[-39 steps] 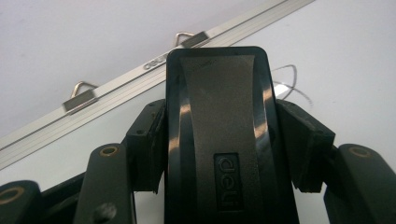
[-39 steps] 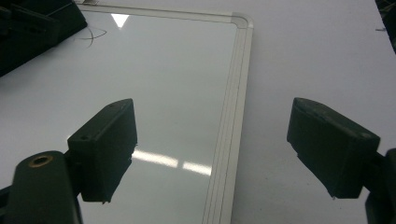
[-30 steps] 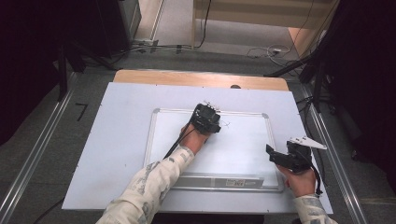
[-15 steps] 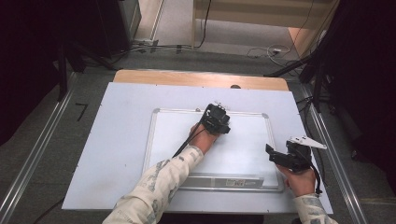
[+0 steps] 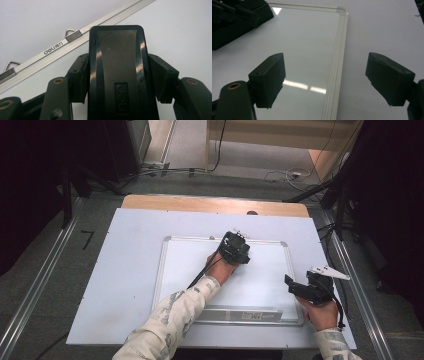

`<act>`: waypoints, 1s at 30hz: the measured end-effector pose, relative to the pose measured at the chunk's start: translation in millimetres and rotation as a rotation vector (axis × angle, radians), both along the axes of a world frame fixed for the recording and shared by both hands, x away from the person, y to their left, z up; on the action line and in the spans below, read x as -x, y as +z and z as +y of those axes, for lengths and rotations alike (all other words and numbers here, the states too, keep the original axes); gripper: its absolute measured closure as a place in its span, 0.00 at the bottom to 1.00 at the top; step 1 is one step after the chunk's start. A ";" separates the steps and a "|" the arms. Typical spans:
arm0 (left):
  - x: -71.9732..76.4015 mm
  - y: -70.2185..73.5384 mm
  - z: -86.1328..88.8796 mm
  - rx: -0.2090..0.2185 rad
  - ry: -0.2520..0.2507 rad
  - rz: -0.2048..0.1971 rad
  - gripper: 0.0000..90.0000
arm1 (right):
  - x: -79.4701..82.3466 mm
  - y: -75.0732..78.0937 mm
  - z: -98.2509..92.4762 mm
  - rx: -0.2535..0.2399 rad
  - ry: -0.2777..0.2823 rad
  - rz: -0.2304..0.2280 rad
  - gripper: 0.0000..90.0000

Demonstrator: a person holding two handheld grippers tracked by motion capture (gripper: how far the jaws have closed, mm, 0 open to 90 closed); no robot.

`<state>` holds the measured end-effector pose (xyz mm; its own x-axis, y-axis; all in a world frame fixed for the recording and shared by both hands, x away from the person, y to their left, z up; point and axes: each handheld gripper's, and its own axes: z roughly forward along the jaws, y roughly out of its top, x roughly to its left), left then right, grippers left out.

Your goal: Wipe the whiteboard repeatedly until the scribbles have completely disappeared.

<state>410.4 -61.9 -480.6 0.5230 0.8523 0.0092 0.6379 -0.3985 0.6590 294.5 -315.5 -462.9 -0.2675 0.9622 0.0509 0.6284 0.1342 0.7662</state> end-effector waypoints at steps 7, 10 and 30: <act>-2.1 1.7 6.4 -0.023 0.012 0.014 0.46 | 0.4 0.0 -0.7 -0.001 -0.003 0.001 0.17; -1.0 2.4 12.0 -0.034 0.013 0.023 0.45 | 0.3 -0.1 -1.1 -0.002 -0.004 0.001 0.16; 5.8 2.6 4.9 -0.051 -0.032 0.023 0.45 | -0.2 -0.3 0.5 0.006 -0.007 0.003 0.16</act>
